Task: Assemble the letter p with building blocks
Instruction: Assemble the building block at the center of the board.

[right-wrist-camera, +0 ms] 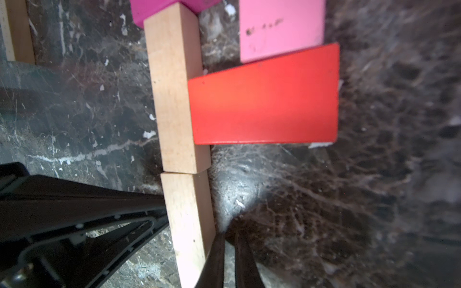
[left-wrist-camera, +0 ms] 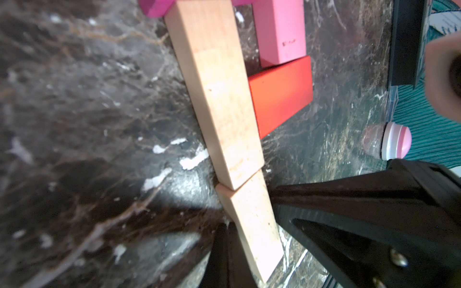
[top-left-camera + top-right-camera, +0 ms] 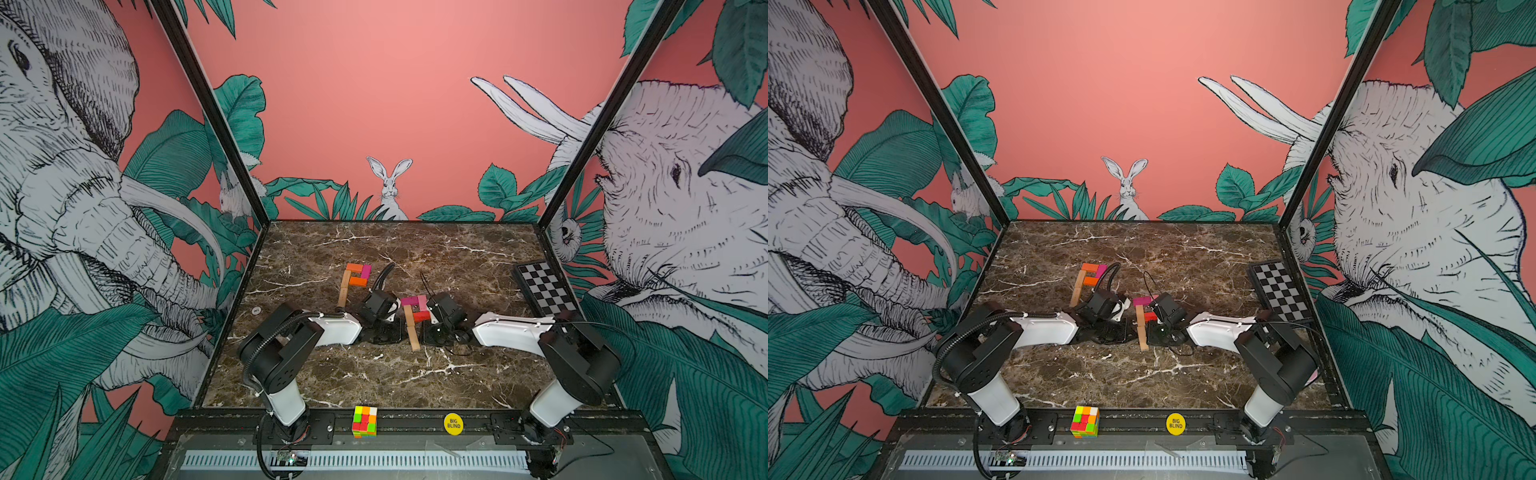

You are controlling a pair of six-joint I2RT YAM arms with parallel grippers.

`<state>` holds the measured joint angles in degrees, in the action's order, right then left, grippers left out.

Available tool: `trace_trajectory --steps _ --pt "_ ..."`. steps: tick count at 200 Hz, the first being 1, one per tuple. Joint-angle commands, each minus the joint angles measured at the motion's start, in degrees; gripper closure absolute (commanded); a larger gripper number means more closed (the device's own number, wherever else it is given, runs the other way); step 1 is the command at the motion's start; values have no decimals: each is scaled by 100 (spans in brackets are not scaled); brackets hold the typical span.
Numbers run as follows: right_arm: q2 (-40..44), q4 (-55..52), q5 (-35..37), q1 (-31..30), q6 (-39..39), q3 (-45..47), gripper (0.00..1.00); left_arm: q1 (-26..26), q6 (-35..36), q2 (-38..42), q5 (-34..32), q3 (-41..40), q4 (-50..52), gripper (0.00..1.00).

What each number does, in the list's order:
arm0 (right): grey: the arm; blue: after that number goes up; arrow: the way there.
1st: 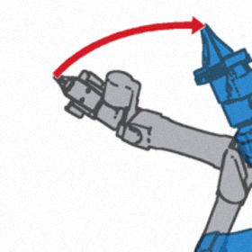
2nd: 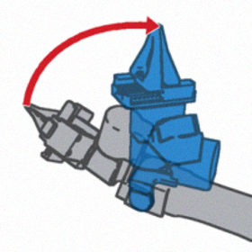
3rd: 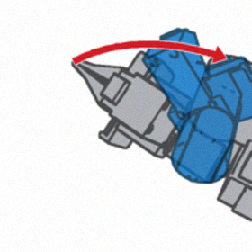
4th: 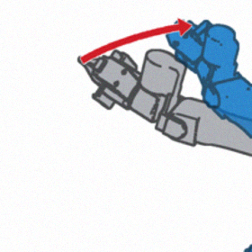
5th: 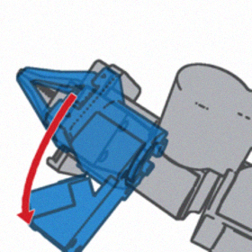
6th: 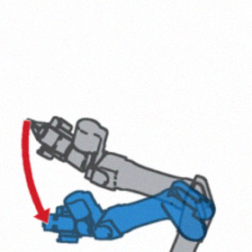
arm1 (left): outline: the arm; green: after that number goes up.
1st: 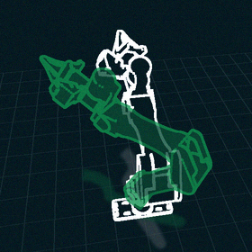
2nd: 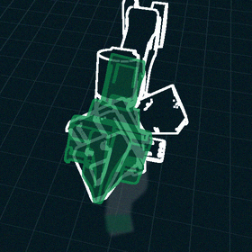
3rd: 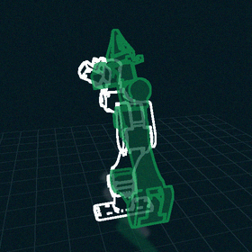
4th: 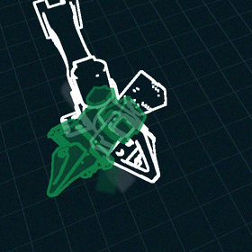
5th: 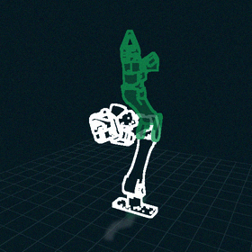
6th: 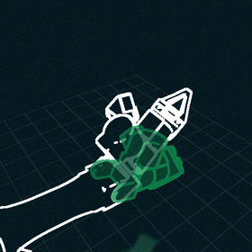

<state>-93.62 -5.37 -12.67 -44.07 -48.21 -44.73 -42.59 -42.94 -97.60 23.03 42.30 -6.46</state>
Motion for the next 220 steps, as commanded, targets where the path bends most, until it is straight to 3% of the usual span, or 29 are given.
trace_trajectory --steps 1,165,220 --pt "42 -184 46 30 -13 110 88 40 66 -55 -123 59 242 100" --pt "71 -121 -16 46 -32 94 88 119 22 81 -135 -129 248 100" --pt "738 -688 64 519 279 84 87 627 218 300 -175 -107 606 100"
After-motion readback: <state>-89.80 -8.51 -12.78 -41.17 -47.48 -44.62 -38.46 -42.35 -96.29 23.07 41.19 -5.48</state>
